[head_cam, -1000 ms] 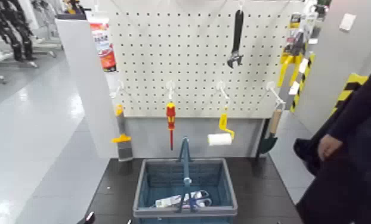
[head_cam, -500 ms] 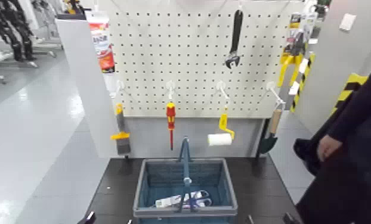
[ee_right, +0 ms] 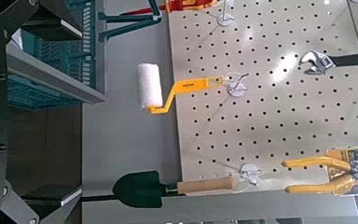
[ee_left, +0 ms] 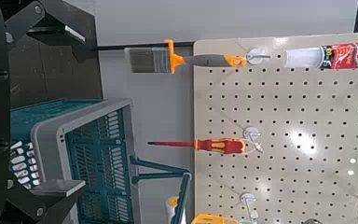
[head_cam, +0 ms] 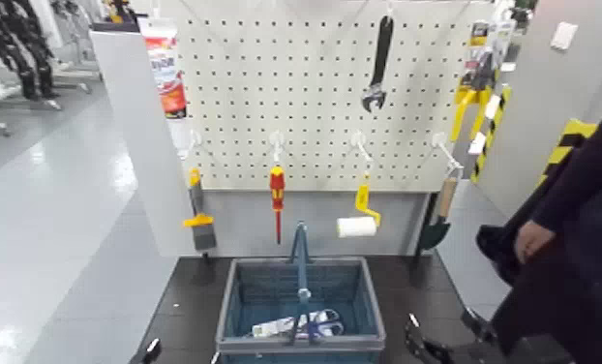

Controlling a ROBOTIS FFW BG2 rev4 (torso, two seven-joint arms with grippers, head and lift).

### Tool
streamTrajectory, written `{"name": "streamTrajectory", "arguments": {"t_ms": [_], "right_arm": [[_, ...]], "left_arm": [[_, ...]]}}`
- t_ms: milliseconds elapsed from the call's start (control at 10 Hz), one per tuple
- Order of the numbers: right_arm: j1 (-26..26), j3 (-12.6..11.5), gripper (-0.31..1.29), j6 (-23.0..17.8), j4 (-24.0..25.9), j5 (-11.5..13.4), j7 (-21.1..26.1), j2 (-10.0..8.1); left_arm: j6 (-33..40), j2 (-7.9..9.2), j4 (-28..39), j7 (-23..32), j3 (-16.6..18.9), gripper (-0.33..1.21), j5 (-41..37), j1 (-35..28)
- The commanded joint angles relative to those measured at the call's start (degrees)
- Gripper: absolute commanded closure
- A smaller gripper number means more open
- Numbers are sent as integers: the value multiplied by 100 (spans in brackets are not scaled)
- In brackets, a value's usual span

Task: Put the black wrench into the crate.

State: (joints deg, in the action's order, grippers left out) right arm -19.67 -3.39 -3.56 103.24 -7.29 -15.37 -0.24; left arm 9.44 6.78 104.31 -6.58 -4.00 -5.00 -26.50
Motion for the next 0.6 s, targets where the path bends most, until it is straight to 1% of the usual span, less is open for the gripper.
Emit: {"name": "streamTrajectory", "arguments": {"t_ms": [100, 300, 500, 600], "right_arm": [[481, -39, 15, 154, -190, -70, -169, -2], [921, -118, 15, 241, -305, -70, -300, -20], [1369, -118, 15, 294, -463, -79, -406, -64], [1606, -110, 15, 417, -524, -79, -520, -90]], "left_arm": [[-65, -10, -60, -1, -75, 21, 17, 127], [-83, -2, -104, 8, -145, 21, 35, 233], [-83, 7, -112, 8, -154, 21, 35, 241], [-92, 7, -112, 8, -171, 21, 26, 250]]}}
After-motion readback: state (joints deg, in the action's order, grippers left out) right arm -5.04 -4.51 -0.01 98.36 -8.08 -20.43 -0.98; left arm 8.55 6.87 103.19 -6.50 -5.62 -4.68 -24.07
